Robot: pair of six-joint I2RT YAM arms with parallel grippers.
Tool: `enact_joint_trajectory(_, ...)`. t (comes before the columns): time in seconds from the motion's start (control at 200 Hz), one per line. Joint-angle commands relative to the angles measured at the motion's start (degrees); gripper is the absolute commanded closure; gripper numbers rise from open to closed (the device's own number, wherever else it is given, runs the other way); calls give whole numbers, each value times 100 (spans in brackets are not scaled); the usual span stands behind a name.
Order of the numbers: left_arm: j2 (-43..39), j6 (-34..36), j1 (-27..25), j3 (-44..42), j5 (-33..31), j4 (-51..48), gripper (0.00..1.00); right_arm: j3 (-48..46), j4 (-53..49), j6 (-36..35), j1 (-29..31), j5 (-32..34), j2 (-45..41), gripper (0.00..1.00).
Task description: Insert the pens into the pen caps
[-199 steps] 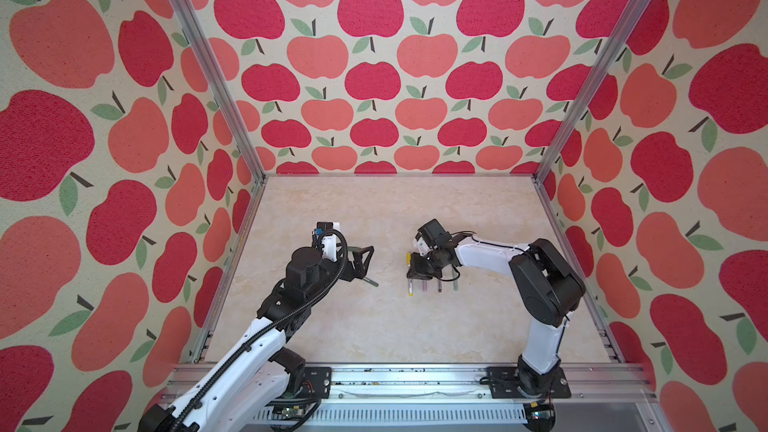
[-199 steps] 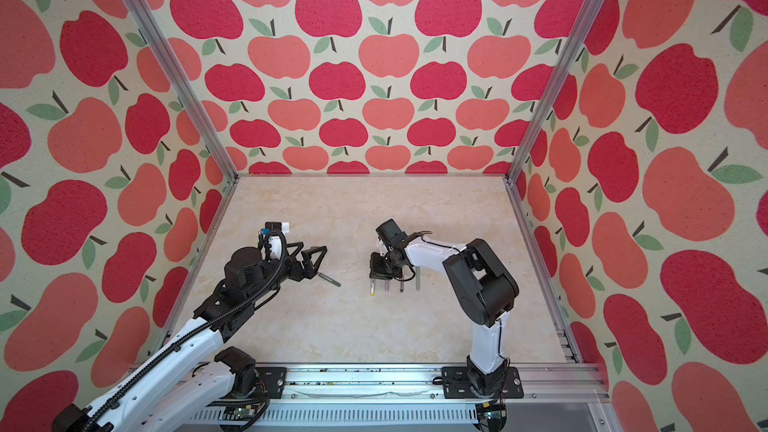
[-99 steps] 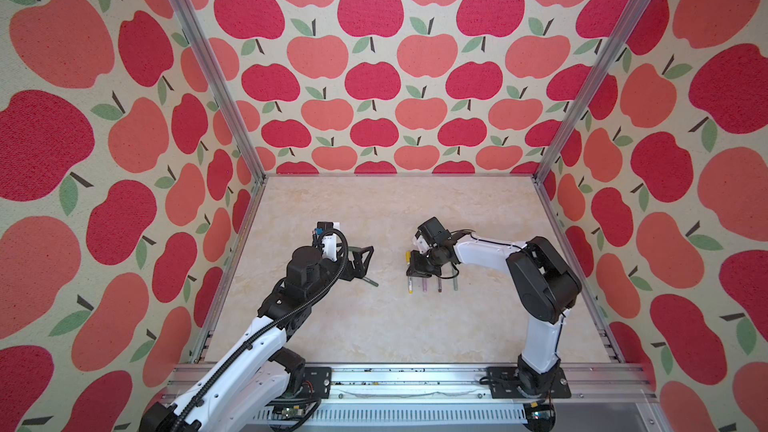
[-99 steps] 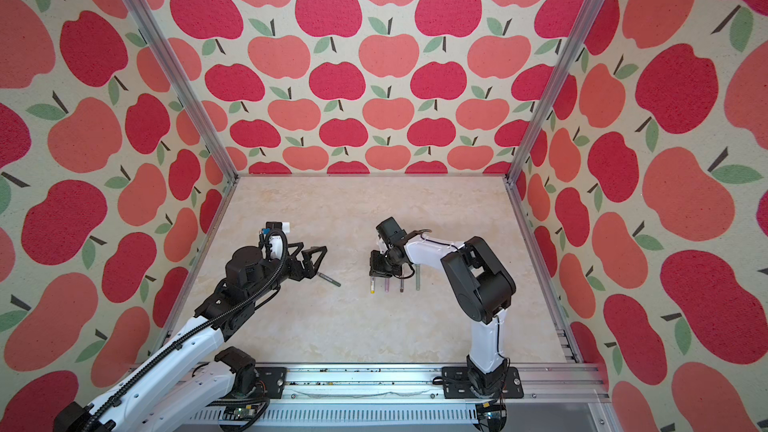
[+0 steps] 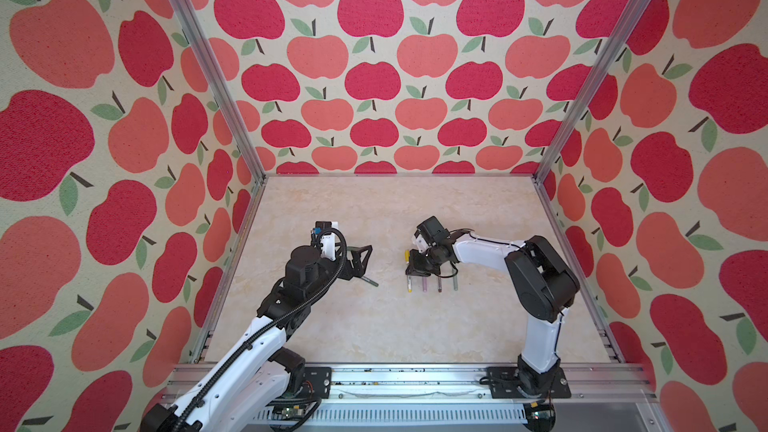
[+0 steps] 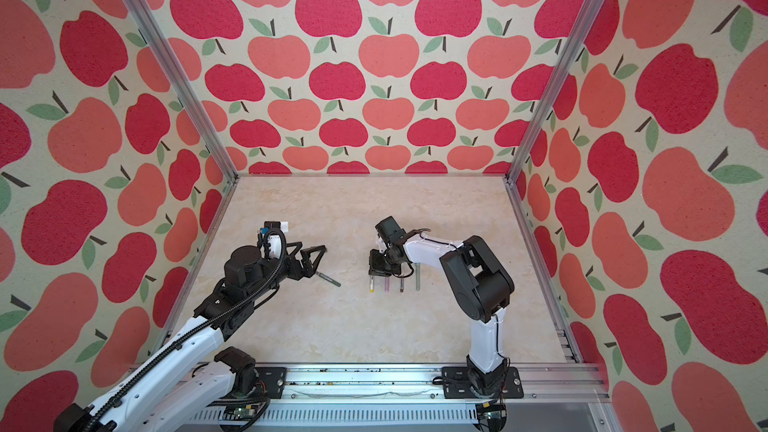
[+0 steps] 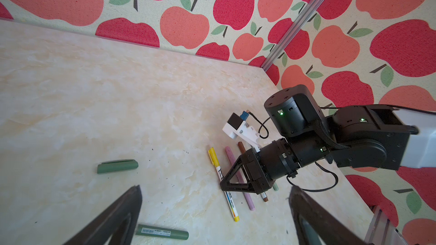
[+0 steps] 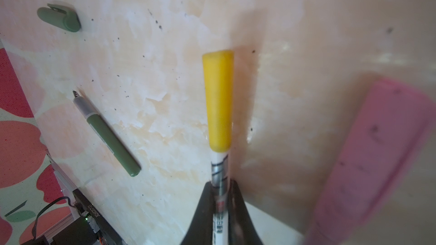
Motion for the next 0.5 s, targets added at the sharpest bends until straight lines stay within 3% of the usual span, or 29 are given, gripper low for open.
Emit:
enact_joint_trajectory(0.0, -75, -6, 45, 70, 55, -104, 1, 67, -248, -101, -43, 212, 156, 87)
enact_joint_trajectory(0.495, -165, -23, 76, 67, 26, -157, 1, 57, -292, -101, -41, 256, 87, 77)
